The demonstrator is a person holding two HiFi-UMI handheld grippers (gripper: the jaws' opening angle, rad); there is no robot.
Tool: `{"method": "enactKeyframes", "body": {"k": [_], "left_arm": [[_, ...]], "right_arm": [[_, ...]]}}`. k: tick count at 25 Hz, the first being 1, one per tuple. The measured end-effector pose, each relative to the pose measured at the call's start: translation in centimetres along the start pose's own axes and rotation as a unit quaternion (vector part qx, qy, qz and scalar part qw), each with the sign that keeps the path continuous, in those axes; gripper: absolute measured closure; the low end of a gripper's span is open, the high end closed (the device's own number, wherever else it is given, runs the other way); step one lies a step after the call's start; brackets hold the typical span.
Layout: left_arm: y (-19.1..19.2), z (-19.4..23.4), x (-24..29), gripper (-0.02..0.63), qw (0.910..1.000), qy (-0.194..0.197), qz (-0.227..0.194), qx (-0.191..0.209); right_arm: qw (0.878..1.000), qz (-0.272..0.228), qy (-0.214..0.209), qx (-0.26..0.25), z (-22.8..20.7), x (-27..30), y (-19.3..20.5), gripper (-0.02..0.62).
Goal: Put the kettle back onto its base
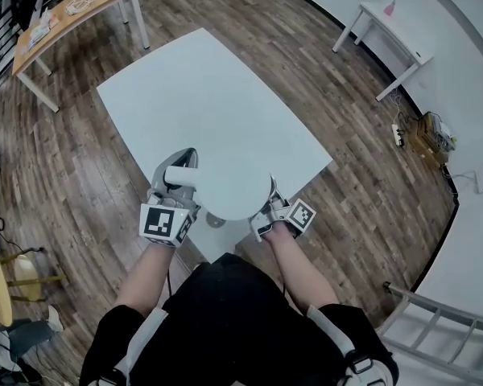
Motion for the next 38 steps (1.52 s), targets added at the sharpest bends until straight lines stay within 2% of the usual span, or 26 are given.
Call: {"method": "enactKeyframes", "body": {"k": [7, 13, 16, 19, 21, 23, 27, 33, 38], "left_arm": [[2.3, 1.1, 1.0, 0.607, 0.9983, -0.053, 0.02, -0.013], [4.3, 1.3, 1.6, 0.607, 0.9962, -0.076, 0.032, -0.028], [5.1, 1.5, 1.9, 0.607, 0.9955, -0.083, 0.039, -0.025], [5.4, 1.1, 2.4, 0.607, 0.9961, -0.076, 0.045, 0.006], [5.7, 0.7, 2.6, 0.607, 0.9961, -0.069, 0.048, 0.026], [6.4, 0.5, 2.5, 0.607, 0.996, -0.066, 0.051, 0.031], [7.4, 0.3, 2.2, 0.607, 0.9957, -0.073, 0.054, 0.016], [8.2, 0.5, 2.2, 0.606, 0.9959, -0.074, 0.052, 0.004], [8.8, 0.2, 2.6, 0.606, 0.9962, -0.066, 0.056, 0.011]], "right_arm": [[0.994, 0.028, 0.053, -0.088, -1.2, 1.1, -1.0, 0.348], [0.98, 0.024, 0.091, -0.175, 0.1, 1.3, -2.5, 0.348], [0.975, 0.024, 0.055, -0.216, 2.9, 2.1, -2.6, 0.367], [0.97, 0.023, 0.028, -0.24, 5.2, 3.2, -2.5, 0.417], [0.969, 0.023, 0.025, -0.246, 5.8, 3.7, -2.5, 0.451], [0.97, 0.026, 0.029, -0.241, 5.8, 4.0, -2.3, 0.457], [0.967, 0.028, 0.063, -0.245, 4.8, 3.7, -2.5, 0.453], [0.963, 0.029, 0.086, -0.255, 4.4, 3.9, -2.8, 0.451], [0.964, 0.029, 0.092, -0.246, 3.5, 4.0, -3.2, 0.451]]}}
Point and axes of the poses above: the fingertips, and each gripper's own axes: x forward along the fingers, z to its left, y out of its underside, the point moved 5 cm from there along -x, backward along the fingers, and after that the axes turned 4 degrees about x, right-handed, at the moved point
